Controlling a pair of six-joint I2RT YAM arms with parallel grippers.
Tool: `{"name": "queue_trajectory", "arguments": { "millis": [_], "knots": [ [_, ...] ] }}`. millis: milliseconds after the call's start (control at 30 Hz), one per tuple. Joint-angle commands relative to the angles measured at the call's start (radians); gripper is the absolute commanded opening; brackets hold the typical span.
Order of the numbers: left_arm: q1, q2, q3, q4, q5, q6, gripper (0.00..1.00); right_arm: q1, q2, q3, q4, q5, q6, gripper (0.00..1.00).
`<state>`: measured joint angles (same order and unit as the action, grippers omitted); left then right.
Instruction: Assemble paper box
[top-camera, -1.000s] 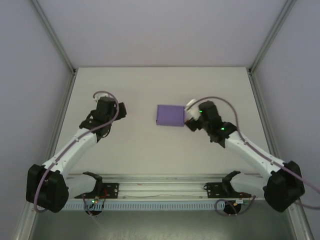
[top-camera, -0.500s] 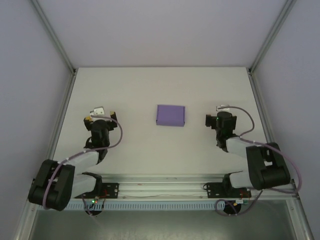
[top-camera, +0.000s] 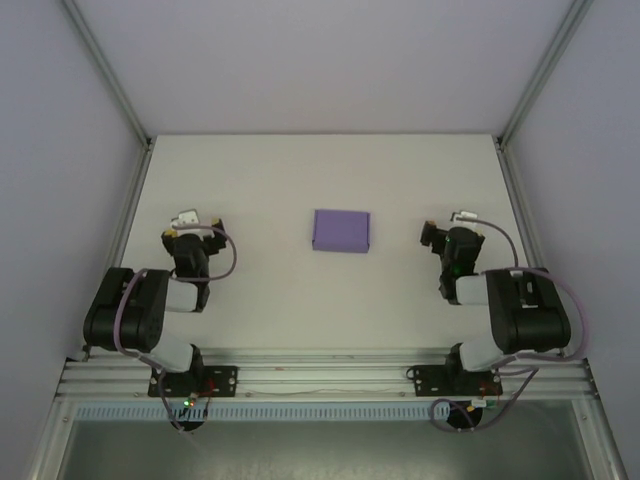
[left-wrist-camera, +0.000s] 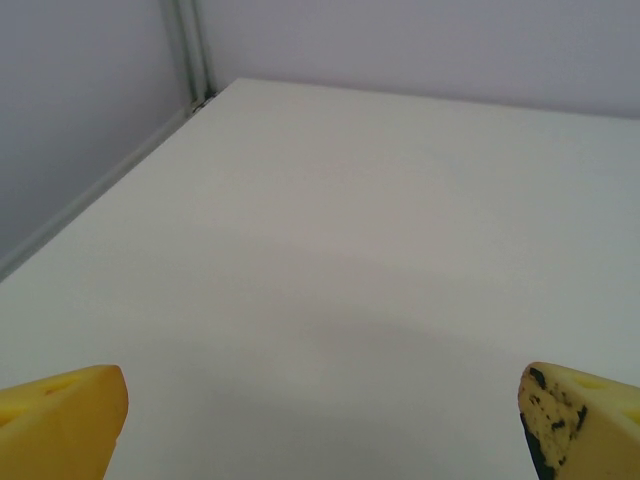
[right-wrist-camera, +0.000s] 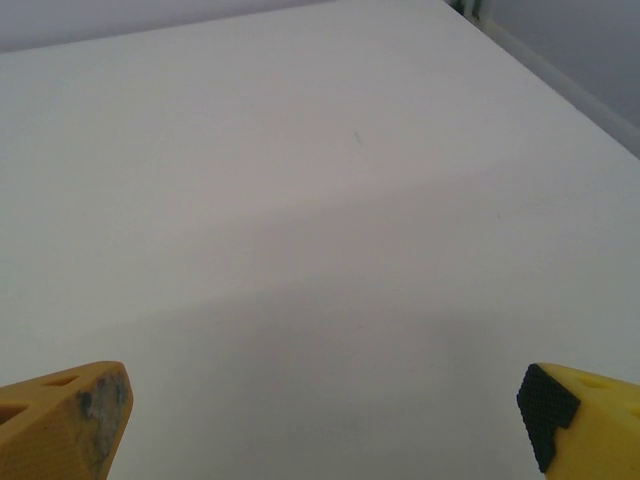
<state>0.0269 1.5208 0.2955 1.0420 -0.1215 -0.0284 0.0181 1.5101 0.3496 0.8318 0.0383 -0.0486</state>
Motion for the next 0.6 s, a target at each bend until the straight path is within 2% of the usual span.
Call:
{"name": "queue_trajectory", "arguments": {
  "millis": [0,33,100,167,233,567],
  "knots": [
    [0.001,0.006,0.009,0.016,0.042,-0.006,1.00,-0.040,0.004,0.032,0.041,-0.041,0.085,1.00],
    [0.001,0.001,0.011,0.005,0.042,-0.004,1.00,-0.043,-0.023,0.060,-0.063,-0.038,0.086,1.00],
    [0.001,-0.013,0.026,-0.052,0.042,-0.012,1.00,-0.042,0.004,0.029,0.051,-0.038,0.083,1.00],
    [0.001,-0.003,0.018,-0.015,0.042,-0.007,1.00,-0.042,-0.018,0.048,-0.028,-0.040,0.079,1.00],
    [0.001,-0.014,0.028,-0.052,0.041,-0.010,1.00,-0.043,-0.006,0.037,0.016,-0.042,0.079,1.00],
    [0.000,-0.010,0.025,-0.045,0.041,-0.006,1.00,-0.042,-0.013,0.044,-0.011,-0.040,0.079,1.00]
  ]
}}
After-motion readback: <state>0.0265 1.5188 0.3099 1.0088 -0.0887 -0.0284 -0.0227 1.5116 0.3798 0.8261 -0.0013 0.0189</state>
